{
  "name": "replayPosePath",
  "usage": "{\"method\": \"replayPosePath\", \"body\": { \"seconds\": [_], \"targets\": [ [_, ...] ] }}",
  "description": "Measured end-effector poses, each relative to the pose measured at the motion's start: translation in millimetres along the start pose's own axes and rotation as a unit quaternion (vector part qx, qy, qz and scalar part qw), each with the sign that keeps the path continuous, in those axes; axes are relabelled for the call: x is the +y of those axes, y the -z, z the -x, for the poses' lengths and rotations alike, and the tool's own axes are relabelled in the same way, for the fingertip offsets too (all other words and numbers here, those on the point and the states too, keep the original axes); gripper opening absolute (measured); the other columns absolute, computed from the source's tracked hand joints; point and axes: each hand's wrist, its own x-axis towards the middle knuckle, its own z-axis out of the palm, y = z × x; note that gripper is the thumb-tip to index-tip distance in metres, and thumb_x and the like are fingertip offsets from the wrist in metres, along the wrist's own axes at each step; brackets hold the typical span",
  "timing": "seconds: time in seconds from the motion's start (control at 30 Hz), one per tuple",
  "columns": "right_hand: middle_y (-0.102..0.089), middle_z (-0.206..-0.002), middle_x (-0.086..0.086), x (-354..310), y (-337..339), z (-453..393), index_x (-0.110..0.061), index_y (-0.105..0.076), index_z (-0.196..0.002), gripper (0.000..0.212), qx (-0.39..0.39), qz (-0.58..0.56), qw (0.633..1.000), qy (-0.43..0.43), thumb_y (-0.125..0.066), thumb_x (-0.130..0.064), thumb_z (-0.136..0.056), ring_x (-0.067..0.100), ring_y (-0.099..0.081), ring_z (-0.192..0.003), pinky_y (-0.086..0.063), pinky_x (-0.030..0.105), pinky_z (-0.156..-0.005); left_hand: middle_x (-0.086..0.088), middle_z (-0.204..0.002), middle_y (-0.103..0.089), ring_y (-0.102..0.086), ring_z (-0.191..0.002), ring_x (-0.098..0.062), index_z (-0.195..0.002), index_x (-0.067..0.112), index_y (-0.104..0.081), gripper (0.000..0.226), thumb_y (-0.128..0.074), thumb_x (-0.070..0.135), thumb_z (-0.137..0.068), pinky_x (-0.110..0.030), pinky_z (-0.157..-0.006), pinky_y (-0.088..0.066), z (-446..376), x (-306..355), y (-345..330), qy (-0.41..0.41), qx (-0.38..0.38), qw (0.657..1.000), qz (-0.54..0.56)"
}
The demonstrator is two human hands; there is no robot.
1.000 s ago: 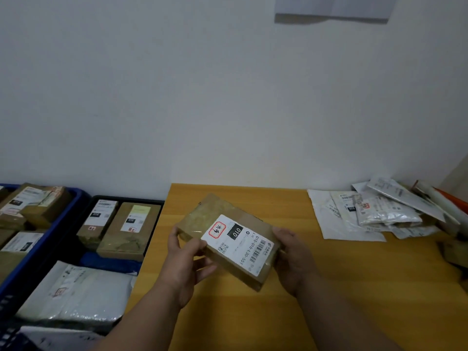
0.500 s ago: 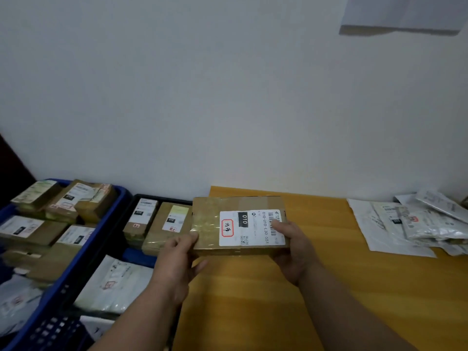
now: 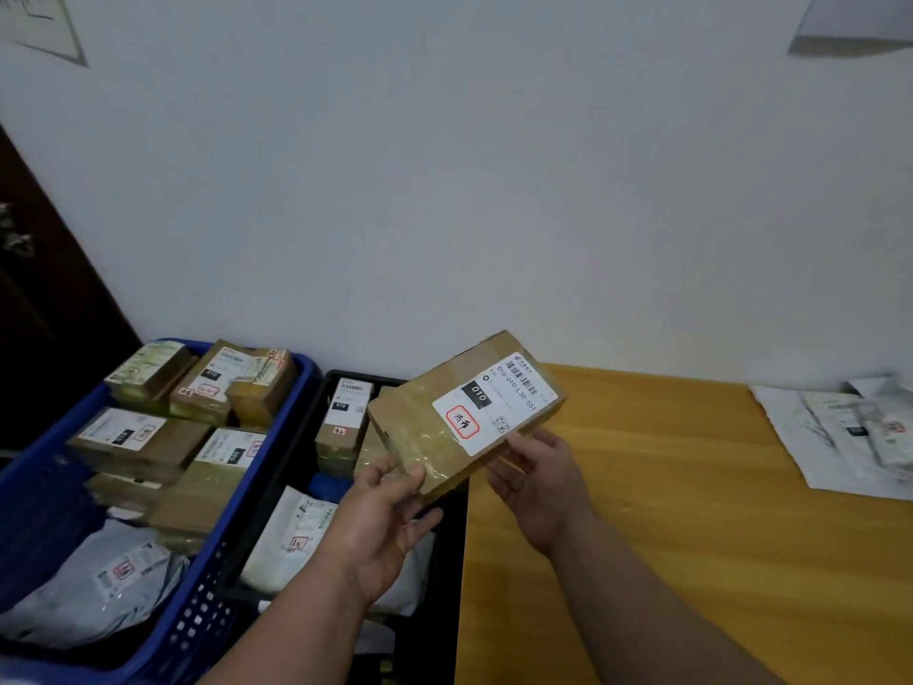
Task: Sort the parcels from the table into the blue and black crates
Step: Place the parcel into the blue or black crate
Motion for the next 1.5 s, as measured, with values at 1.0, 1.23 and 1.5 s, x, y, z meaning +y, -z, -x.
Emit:
{"method": "replayPosePath", "body": {
  "seconds": [1.0,1.23,1.5],
  "targets": [
    [-0.074,-0.090,0.008,47.0,-45.9,-53.0,-0.020,-0.053,-0.121,0.031,-0.053,0.250,0.959,-0.124,-0.065,-0.020,-0.093,0.017,-0.066,-0.065,-0.049,0.027,-0.055,-0.011,-0.102,-0.072,-0.068,-0.097,-0.028,-0.111,0.013,-0.066,0.017,-0.057,0.019,-0.098,-0.040,-0.075,-0.058,-26.0,20.8,81.2,0.012,0.204,0.977,-0.054],
    [-0.072,-0.106,0.009,99.9,-112.4,-55.3,-0.025,-0.055,-0.125,0.040,-0.082,0.339,0.918,-0.187,-0.066,-0.012,-0.089,0.029,-0.066,-0.096,-0.046,0.035,-0.073,-0.010,-0.105,-0.071,-0.068,-0.098,-0.025,-0.114,0.017,-0.063,0.018,-0.060,0.021,-0.096,-0.038,-0.074,-0.057,-42.4,63.7,153.4,0.026,0.215,0.973,-0.077],
    [-0.068,-0.108,0.007,183.3,-194.9,-52.8,-0.025,-0.043,-0.135,0.051,-0.068,0.349,0.899,-0.253,-0.063,-0.008,-0.091,0.022,-0.062,-0.085,-0.045,0.033,-0.070,-0.004,-0.110,-0.068,-0.061,-0.106,-0.024,-0.107,0.020,-0.065,0.013,-0.056,0.017,-0.098,-0.045,-0.093,-0.052,-45.8,101.3,260.5,0.073,0.248,0.963,-0.073]
  ]
}}
